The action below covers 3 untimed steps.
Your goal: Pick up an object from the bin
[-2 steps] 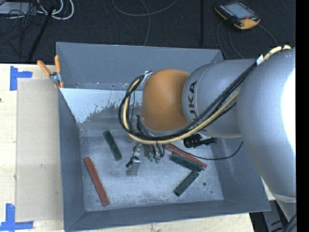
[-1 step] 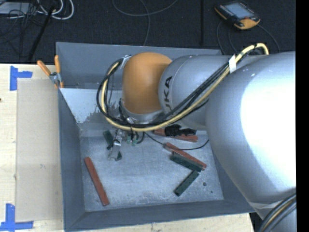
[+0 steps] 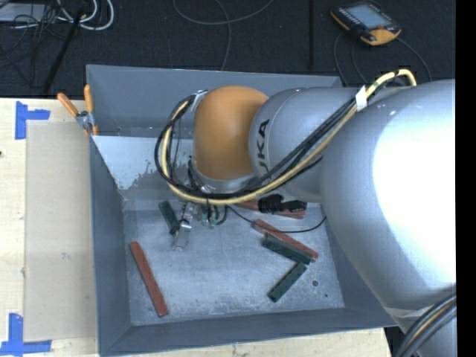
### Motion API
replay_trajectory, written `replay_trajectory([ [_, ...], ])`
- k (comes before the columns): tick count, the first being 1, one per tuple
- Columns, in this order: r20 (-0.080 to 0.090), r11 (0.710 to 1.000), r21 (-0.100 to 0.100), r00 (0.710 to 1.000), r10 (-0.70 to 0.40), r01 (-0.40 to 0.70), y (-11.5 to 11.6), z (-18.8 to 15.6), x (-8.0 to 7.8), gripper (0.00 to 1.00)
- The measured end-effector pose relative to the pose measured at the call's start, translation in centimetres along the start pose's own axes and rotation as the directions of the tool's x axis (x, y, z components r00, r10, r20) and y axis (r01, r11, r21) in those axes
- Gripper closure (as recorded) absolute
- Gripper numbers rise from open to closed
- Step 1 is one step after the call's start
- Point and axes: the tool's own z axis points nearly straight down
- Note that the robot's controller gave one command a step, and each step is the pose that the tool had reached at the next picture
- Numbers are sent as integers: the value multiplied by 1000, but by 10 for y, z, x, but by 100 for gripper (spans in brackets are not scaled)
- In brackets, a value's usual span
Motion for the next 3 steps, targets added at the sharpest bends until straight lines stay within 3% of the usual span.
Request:
replay_trajectory([
  [1,-1,979,0,979,205,-205,-2,35,-7,0],
  [2,3,996,0,996,93,-93,3,40,-4,100],
  [3,2,996,0,996,86,-86,3,39,-4,100],
])
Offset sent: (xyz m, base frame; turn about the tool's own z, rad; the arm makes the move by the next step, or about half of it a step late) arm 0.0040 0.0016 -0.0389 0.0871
